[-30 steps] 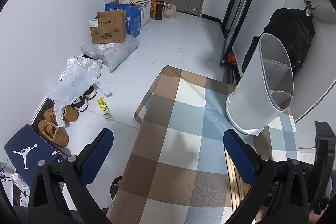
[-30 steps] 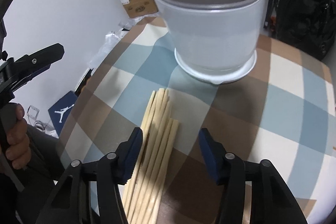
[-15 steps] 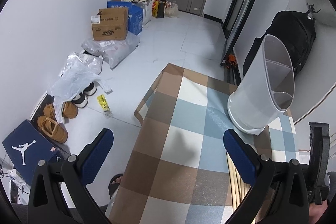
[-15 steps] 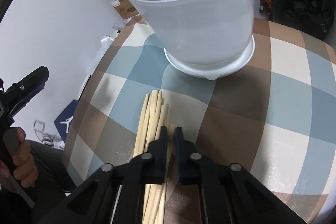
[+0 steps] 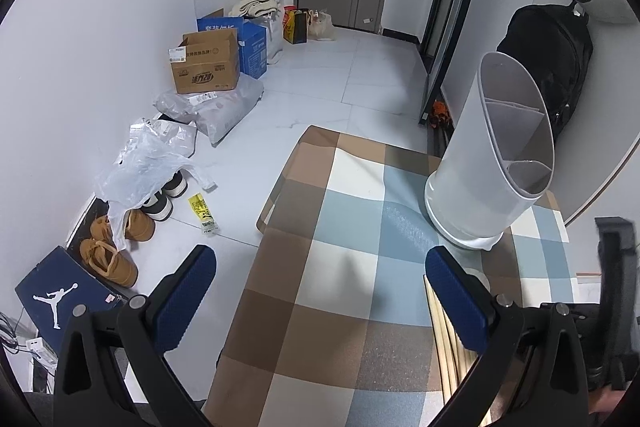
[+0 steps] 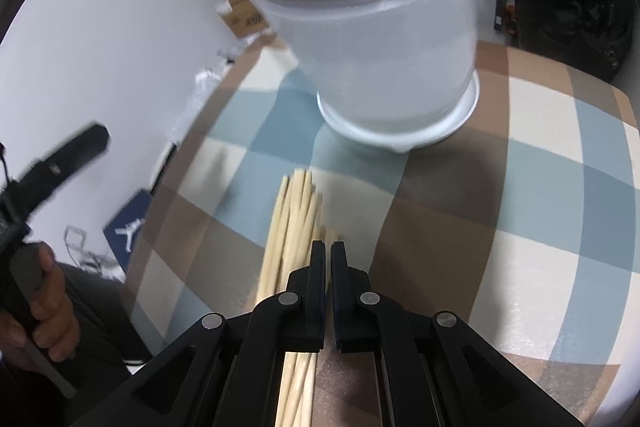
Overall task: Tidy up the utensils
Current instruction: 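Lower the right tool onto the chopstick pile and close on one chopstick, then lift the chopstick with the right tool while the left tool grasps another chopstick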
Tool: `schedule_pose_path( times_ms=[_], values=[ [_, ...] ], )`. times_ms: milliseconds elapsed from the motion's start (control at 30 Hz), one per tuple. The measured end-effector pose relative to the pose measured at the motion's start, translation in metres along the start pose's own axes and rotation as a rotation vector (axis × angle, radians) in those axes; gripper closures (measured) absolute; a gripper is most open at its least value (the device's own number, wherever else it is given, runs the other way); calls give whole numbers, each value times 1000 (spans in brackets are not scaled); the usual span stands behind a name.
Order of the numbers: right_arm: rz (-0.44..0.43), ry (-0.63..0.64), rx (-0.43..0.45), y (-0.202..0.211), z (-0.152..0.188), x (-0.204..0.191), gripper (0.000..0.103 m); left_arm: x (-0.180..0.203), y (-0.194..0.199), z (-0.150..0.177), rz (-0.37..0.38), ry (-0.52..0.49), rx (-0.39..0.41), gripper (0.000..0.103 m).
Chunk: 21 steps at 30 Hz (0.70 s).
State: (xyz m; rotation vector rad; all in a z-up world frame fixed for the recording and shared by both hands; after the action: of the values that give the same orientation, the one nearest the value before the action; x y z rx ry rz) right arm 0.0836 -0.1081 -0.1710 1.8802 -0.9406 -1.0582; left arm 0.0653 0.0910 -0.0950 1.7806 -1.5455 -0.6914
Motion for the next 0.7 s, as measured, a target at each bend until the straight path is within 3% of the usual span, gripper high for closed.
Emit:
schedule_pose_path(
  times_ms=[267,400,500,600,700],
  values=[
    [79,89,7,-5,0,-15,84,-1,1,2,-7,-13,4,1],
    [134,153,19,-10,-2,-27,82,-5,0,4,-9,-5,-1,1],
    [117,128,24,-9,-3,-24,84,-7,0,4,-15,-4,3,1],
    [96,83,31,-4,-2,-17,97,-6,-3,5,-14,-1,-7,1],
    [84,31,51,4,-3,-9,100,-2,-7,7,-3,-9,-30,1]
  ],
)
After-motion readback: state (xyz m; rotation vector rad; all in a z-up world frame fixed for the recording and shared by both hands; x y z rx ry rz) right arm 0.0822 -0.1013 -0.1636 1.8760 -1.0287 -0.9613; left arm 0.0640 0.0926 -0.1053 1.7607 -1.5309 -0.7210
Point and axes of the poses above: each gripper's, at about its wrist camera, not at the fingertips, and y roughly against the way its jaws point, x to its right, z to its underside, the point moved 4 cm from there along -y, roughly the way its jaws point, and after that the axes turned 5 degrees about -z, right-handed, at the moved point
